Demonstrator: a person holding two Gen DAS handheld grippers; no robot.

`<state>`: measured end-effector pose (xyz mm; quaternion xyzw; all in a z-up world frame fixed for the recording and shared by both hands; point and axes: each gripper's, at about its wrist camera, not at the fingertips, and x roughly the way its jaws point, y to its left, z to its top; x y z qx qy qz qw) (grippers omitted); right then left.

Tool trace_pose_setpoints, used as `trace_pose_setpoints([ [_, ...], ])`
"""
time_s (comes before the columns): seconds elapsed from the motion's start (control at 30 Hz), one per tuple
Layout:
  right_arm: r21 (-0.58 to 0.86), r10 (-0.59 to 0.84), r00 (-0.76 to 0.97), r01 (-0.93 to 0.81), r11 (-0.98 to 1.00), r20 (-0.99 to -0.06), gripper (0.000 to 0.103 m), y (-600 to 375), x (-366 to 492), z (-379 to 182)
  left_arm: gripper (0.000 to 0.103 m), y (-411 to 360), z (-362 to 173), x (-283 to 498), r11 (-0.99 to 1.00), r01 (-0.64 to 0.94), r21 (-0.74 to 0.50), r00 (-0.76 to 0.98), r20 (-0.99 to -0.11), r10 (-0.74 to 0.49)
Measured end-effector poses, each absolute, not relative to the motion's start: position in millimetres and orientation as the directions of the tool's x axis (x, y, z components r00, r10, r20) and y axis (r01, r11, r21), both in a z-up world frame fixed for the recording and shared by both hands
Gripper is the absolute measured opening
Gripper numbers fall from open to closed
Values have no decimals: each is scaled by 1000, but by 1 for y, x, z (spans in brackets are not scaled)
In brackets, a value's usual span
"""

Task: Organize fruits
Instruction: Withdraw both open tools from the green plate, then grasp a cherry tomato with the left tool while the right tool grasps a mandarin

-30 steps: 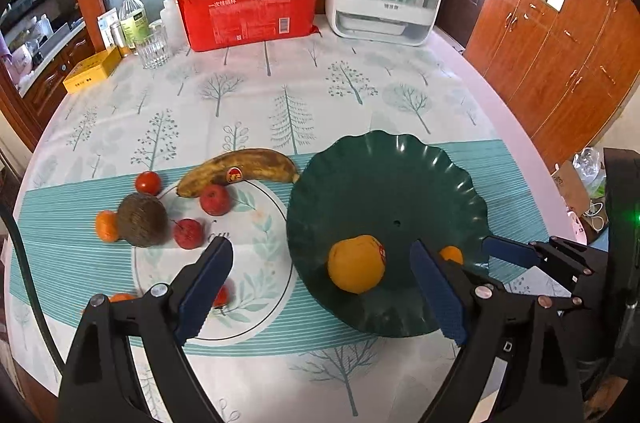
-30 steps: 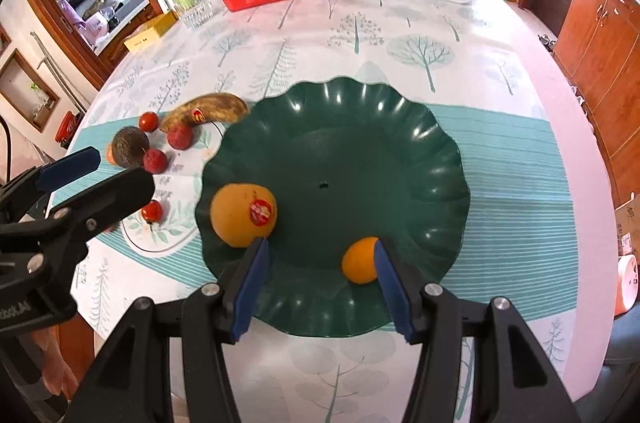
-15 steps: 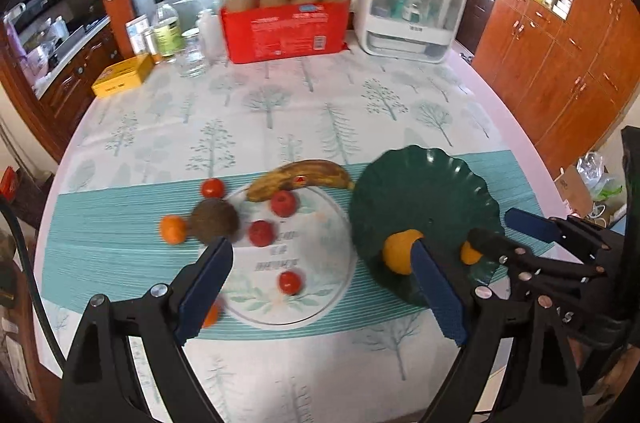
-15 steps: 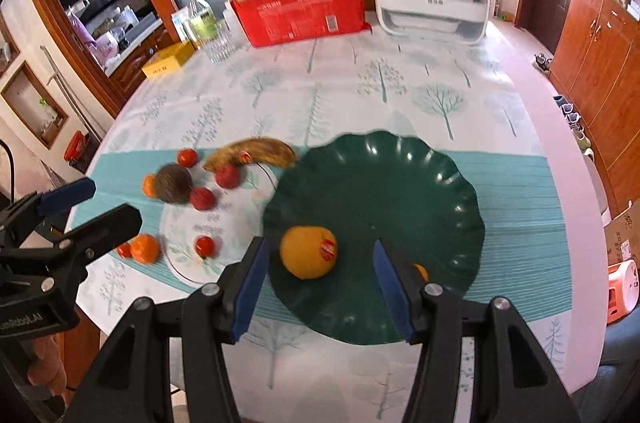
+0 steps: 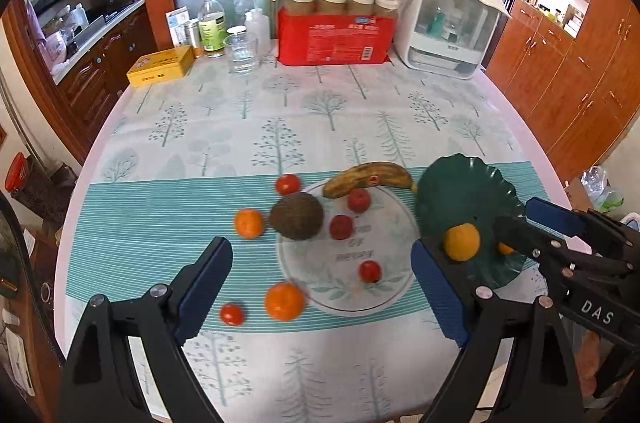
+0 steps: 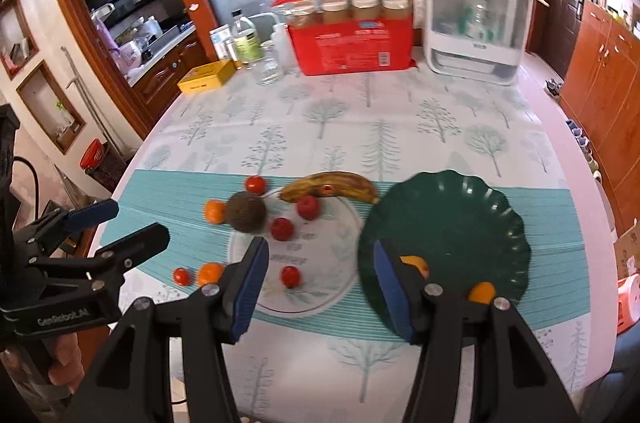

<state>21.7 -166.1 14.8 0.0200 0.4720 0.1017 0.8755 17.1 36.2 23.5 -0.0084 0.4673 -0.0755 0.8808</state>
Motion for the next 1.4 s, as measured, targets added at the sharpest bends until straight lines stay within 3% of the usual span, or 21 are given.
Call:
trace_pose_setpoints([
  [0.37,119,190,479,-175,977,-857,55,-97,28,-11,90,109,-6,31,991,101,-85,520,-845,-125],
  [0.8,181,228,341,-164,970,-912,55,-48,36,-86,90,153,-96,36,968,198,-153,362,-906,-217],
  [1.0,218,256,281,-158,963,-925,55,-30,40,-117,85,162,-131,35,962,238,-137,317,-925,-210],
  [1.17,225,261,255,-162,961,-931,55,-18,46,-137,72,160,-155,37,949,283,-141,268,-938,-219],
  [1.4,223,253,223,-152,963,-941,55,-8,57,-161,69,155,-165,39,939,304,-159,255,-936,-241],
])
